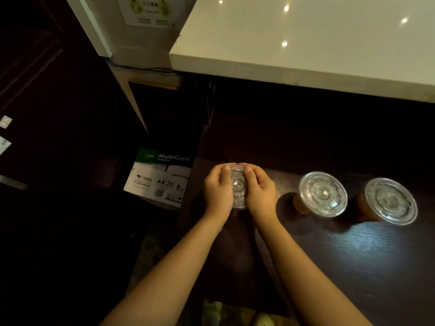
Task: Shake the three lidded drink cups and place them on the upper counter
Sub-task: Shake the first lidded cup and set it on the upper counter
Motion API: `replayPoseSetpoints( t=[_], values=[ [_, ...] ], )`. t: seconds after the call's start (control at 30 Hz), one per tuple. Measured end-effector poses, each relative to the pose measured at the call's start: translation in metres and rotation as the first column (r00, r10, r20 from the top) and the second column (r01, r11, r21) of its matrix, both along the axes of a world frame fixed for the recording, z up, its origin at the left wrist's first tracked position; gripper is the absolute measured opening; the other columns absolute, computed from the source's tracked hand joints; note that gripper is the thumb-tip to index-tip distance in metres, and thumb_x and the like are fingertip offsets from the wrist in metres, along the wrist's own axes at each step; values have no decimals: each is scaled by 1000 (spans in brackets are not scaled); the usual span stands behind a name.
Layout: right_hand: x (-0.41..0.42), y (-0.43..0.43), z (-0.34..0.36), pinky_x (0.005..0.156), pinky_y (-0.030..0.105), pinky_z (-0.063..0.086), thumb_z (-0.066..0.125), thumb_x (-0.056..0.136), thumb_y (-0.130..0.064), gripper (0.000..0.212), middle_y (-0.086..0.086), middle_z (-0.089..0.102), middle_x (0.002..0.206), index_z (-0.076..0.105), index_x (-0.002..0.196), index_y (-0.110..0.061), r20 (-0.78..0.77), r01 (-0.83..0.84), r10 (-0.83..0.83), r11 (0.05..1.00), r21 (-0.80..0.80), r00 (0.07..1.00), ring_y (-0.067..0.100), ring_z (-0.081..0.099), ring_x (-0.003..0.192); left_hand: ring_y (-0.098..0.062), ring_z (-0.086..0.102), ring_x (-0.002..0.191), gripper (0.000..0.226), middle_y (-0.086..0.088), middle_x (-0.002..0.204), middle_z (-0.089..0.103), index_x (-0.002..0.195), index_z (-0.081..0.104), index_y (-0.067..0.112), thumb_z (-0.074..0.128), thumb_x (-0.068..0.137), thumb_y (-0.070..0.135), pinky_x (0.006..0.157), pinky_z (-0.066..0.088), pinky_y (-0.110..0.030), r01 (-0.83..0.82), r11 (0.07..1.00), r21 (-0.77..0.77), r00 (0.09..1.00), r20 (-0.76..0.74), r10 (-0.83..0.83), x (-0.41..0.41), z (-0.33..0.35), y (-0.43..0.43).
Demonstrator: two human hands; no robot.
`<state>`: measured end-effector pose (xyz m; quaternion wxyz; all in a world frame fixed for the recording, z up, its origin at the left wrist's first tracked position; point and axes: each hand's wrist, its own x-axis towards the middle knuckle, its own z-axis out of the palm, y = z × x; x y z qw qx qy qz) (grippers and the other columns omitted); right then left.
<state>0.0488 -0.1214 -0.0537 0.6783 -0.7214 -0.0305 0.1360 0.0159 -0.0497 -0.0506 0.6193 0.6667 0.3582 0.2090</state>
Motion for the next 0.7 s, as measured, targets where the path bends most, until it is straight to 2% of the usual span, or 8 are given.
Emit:
replayPoseSetpoints(
  t=[0.17, 0.27, 0.37, 0.43, 0.57, 0.63, 0.7],
  values=[
    [-6, 0, 6, 59, 8, 48, 44, 97, -15, 21, -5, 68, 84, 65, 97, -15, -32, 26, -25, 999, 32, 999, -7, 65, 69, -23, 66, 91, 24, -10, 96, 68, 99, 65, 8, 43, 95, 18, 82, 55, -39, 58, 998, 11, 998, -22, -58, -1, 3, 2],
    [-11, -1, 5, 62, 9, 50, 43, 98, -16, 22, -1, 68, 88, 64, 99, -13, -28, 63, -62, 997, 35, 998, 1, 65, 75, -17, 65, 89, 26, -10, 102, 68, 105, 64, 7, 42, 96, 18, 75, 54, -25, 151, 989, -7, 988, -23, -151, -2, 7, 5],
    [-16, -4, 7, 65, 8, 49, 39, 99, -16, 23, -6, 65, 90, 62, 104, -14, -19, 88, -88, 996, 29, 996, 2, 62, 80, -5, 62, 83, 27, -6, 103, 66, 110, 63, 7, 41, 97, 17, 67, 51, -9, 274, 962, -3, 962, -10, -274, -1, 10, 9],
    [-21, -9, 7, 70, 11, 50, 37, 100, -17, 25, -5, 64, 95, 60, 109, -16, -18, 102, -101, 995, 17, 995, 3, 62, 85, -4, 61, 85, 29, -6, 105, 65, 113, 62, 7, 40, 97, 18, 68, 49, -5, 381, 925, 3, 924, -32, -381, 1, 12, 14],
    [-26, -24, 7, 87, 28, 51, 40, 98, -16, 24, 6, 64, 110, 58, 115, -14, -135, 76, -68, 996, 48, 989, 19, 62, 102, -10, 59, 105, 37, -5, 115, 65, 114, 64, 11, 35, 99, 28, 81, 44, -9, 575, 810, 118, 816, -146, -559, 11, 14, 22],
    [-29, -35, 10, 94, 36, 51, 43, 97, -14, 24, 12, 64, 115, 58, 115, -9, -191, 71, -54, 994, 85, 980, 25, 62, 108, -12, 55, 114, 38, -6, 122, 62, 118, 62, 10, 36, 98, 30, 86, 41, -12, 599, 778, 190, 800, -188, -571, 16, 12, 24],
    [-34, -43, 12, 94, 36, 50, 46, 95, -12, 26, 14, 64, 117, 58, 118, -8, -221, 81, -57, 991, 105, 974, 25, 62, 109, -13, 50, 119, 37, -6, 125, 60, 120, 61, 12, 42, 96, 32, 96, 40, -21, 605, 742, 290, 796, -243, -554, 23, 10, 27]
  ],
)
